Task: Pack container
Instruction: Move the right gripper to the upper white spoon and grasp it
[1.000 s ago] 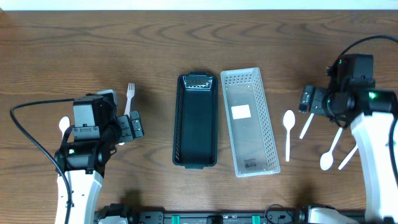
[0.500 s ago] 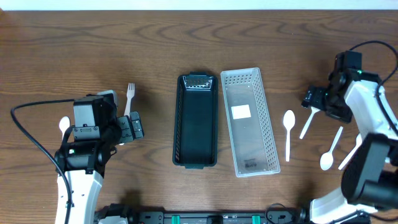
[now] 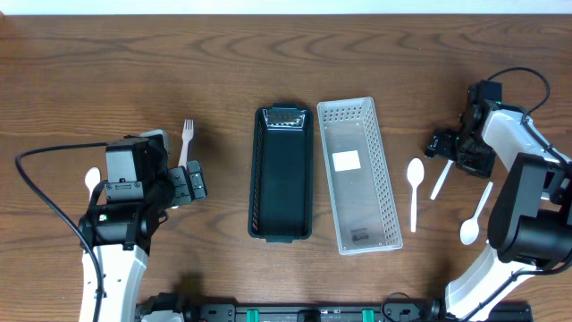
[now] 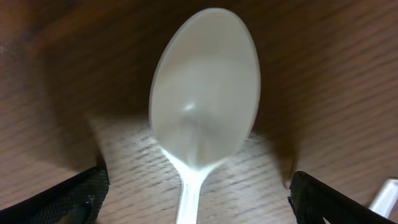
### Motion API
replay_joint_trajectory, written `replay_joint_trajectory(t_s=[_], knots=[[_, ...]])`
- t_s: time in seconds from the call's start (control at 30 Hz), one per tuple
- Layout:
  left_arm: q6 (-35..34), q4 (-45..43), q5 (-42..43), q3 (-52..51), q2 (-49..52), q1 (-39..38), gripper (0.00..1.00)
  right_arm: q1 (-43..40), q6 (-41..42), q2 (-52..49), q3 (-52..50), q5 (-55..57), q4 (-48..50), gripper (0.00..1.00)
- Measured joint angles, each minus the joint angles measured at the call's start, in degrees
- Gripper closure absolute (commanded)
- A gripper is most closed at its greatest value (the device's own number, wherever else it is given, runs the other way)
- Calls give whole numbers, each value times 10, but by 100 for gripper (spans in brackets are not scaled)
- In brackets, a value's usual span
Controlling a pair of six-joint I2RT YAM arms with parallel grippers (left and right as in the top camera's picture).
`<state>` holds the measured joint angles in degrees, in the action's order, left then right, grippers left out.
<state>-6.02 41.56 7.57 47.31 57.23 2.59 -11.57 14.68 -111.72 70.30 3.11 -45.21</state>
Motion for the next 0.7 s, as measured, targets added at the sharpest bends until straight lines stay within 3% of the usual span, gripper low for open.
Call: replay_joint_trajectory(t_s=[0.07,0.33,0.7], knots=[[0,0,0,0,0,0,2,-1,-1,-2,2,-6,0,13],[0,0,0,0,0,0,2,-1,2,-6,5,-23,-2,60],[0,0,0,0,0,0,2,-1,2,-7,5,-23,-6,99]])
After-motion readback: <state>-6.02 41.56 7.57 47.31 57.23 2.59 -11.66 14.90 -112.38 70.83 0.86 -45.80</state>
